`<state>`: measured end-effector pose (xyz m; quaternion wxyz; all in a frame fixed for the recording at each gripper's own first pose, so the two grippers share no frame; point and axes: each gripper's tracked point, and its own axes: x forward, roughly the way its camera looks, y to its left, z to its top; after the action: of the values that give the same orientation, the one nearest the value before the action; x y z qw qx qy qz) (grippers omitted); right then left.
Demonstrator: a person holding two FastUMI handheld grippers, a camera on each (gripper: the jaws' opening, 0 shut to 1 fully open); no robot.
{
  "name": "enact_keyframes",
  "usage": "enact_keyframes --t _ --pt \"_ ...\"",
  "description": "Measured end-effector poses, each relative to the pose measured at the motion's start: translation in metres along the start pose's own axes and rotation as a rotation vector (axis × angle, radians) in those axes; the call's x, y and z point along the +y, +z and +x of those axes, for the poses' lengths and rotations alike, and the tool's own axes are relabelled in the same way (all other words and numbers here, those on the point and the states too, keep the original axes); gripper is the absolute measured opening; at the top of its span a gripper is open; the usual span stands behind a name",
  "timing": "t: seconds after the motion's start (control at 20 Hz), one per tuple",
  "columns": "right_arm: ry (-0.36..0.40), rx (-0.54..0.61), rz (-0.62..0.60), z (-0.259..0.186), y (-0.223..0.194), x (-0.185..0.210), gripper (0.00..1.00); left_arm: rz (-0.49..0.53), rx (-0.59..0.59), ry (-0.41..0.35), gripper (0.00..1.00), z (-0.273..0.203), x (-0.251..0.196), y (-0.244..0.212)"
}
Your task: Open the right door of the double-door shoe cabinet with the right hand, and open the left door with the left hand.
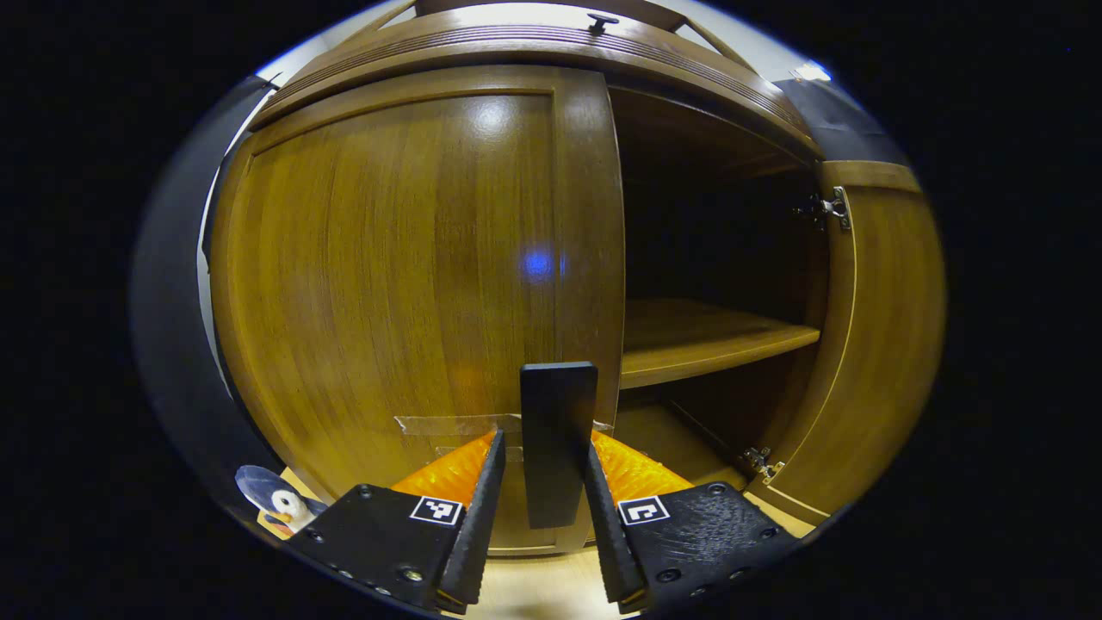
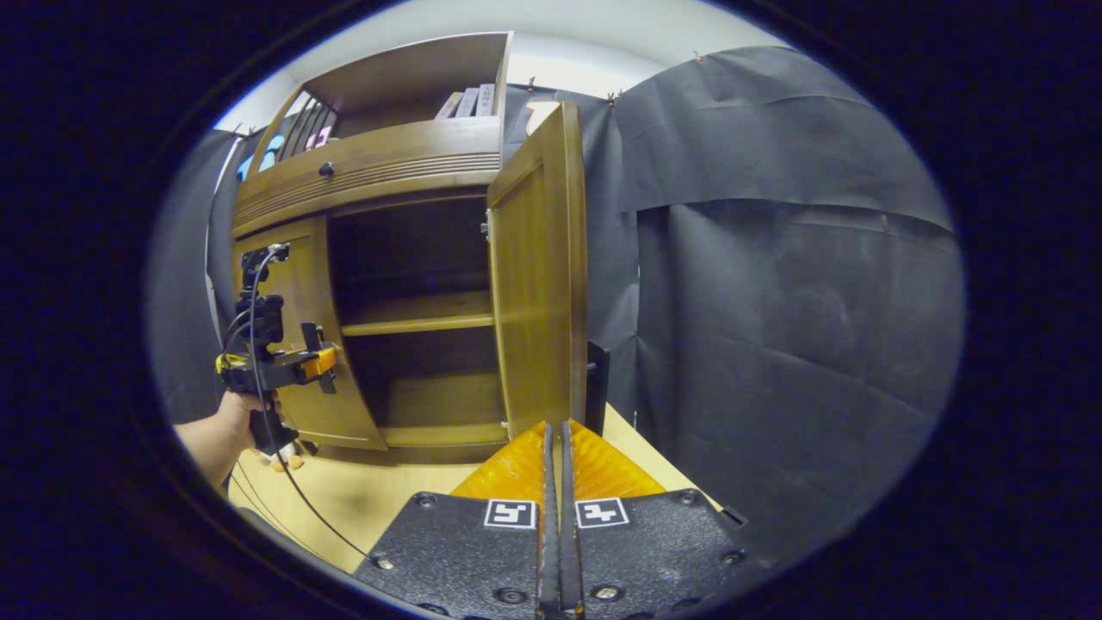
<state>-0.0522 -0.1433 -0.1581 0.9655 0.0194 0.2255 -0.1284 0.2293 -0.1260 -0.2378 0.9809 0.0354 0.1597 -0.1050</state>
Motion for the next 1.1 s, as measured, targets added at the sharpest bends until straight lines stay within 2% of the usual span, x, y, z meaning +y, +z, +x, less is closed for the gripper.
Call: enact_keyframes --t 0.05,0.1,0.15,0.2,0.25,0.35,0.4,0.45,0.5,0.75,0.8,0.9,0.95,1.1 --pt "0.006 0.001 -0.001 0.000 -0.001 0.002 0.04 -0.015 0.004 -0.040 0.58 0.002 -0.007 -0.001" --pt "0.010 0.000 0.000 0.000 -0.001 0.005 0.04 -0.023 0.000 -0.029 0.36 -0.002 -0.007 0.000" --pt "0.017 0.000 -0.003 0.001 -0.001 0.009 0.04 -0.015 0.008 -0.025 0.29 -0.001 -0.006 -0.001" --pt "0.025 -0.002 -0.007 0.000 -0.002 0.011 0.04 -0.012 0.007 -0.021 0.38 -0.001 -0.005 -0.001" --pt "0.034 -0.003 -0.011 0.000 -0.001 0.013 0.04 -0.018 0.008 -0.018 0.29 0.000 -0.005 0.000" --pt "0.053 -0.005 -0.019 0.003 -0.002 0.020 0.07 -0.025 0.012 -0.012 0.29 -0.002 -0.004 -0.001" --pt "0.058 -0.002 -0.025 0.005 -0.002 0.021 0.11 -0.035 0.016 -0.010 0.29 -0.001 -0.004 -0.003" --pt "0.065 0.002 -0.031 0.008 -0.003 0.024 0.14 -0.034 0.019 -0.012 0.23 -0.004 -0.005 0.000" --pt "0.076 0.006 -0.037 0.011 -0.003 0.027 0.20 -0.034 0.022 -0.014 0.23 -0.006 -0.005 -0.001" --pt "0.120 0.012 -0.054 0.022 -0.006 0.040 0.36 -0.035 0.021 -0.012 0.23 -0.026 -0.004 -0.007" --pt "0.131 0.014 -0.055 0.024 -0.007 0.042 0.43 -0.031 0.022 -0.006 0.23 -0.030 -0.003 -0.008" --pt "0.156 0.020 -0.060 0.026 -0.009 0.047 0.43 -0.035 0.022 0.001 0.23 -0.040 -0.002 -0.010" --pt "0.168 0.021 -0.064 0.028 -0.009 0.051 0.47 -0.041 0.023 0.006 0.23 -0.046 -0.002 -0.011" --pt "0.203 0.028 -0.078 0.033 -0.011 0.059 0.46 -0.040 0.023 0.023 0.23 -0.059 0.001 -0.013"
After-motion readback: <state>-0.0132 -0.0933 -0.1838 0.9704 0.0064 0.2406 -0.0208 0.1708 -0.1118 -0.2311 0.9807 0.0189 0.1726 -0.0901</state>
